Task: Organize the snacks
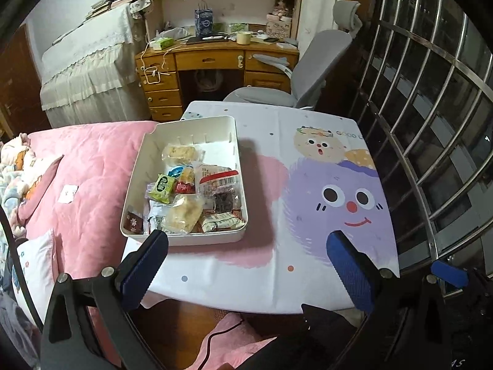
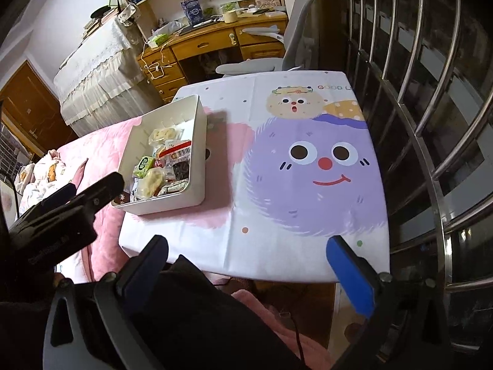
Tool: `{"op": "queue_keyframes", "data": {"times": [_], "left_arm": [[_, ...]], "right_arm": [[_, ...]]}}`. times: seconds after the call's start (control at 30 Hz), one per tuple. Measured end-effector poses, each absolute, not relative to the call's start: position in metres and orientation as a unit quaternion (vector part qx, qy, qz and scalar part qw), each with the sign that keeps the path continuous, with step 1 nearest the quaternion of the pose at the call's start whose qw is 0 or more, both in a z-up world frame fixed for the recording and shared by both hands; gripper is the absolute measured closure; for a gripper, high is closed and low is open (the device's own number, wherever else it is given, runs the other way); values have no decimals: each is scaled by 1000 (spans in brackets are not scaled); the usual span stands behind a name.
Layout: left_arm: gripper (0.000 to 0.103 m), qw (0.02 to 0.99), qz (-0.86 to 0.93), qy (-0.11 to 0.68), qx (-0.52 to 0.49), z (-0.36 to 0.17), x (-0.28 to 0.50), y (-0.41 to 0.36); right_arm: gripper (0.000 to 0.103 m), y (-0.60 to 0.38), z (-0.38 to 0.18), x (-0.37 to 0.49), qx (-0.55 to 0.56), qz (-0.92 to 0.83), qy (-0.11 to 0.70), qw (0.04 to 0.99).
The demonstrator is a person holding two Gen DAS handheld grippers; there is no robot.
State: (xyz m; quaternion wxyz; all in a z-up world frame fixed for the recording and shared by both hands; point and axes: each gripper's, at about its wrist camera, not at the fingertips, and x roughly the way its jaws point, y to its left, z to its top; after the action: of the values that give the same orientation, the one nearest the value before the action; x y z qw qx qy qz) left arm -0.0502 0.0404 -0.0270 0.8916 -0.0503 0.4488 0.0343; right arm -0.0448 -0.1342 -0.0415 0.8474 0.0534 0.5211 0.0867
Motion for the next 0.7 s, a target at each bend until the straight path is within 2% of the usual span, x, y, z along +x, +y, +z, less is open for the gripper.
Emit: {"op": "queue_keyframes", "data": {"times": [0.7], "left_arm": [[1,891,45,452,-24,-29,-39,24]], "right_arm": [[0,-139,-49,-35,47,85,519,849]]}}
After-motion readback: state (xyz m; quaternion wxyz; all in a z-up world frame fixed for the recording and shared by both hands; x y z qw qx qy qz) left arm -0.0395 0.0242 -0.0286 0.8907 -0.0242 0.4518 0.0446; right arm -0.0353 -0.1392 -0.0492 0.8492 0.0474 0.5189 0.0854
